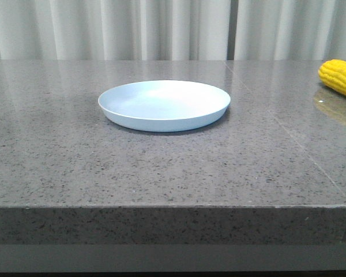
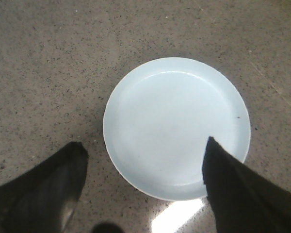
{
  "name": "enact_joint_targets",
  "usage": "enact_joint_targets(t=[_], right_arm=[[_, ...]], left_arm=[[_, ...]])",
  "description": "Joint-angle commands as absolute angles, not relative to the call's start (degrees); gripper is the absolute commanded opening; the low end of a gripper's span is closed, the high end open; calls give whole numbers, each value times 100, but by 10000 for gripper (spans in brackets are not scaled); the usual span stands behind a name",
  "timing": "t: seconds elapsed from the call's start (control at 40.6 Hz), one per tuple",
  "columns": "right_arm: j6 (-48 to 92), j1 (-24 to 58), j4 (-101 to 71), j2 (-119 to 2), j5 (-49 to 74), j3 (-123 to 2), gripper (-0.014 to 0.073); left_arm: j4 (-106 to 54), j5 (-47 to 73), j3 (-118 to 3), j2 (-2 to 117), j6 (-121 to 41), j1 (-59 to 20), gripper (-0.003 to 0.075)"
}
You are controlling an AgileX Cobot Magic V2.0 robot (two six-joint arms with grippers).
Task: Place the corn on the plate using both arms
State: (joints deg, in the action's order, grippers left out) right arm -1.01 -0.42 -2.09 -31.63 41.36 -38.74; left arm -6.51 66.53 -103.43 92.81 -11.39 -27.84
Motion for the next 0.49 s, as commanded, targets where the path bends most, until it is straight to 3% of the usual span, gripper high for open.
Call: enact_joint_targets(t=[0.0, 0.197, 0.468], right_arm=[[-33, -60, -195, -3214, 3701, -4056, 582], [-33, -60, -195, -3214, 3701, -4056, 582], [-33, -60, -195, -3214, 3701, -4056, 582]], left_arm=[[0, 6336, -10113, 8540, -720, -3181, 493], [990, 6089, -9041, 7590, -90, -3864, 493], [879, 5325, -7310, 6107, 217, -4216, 493]])
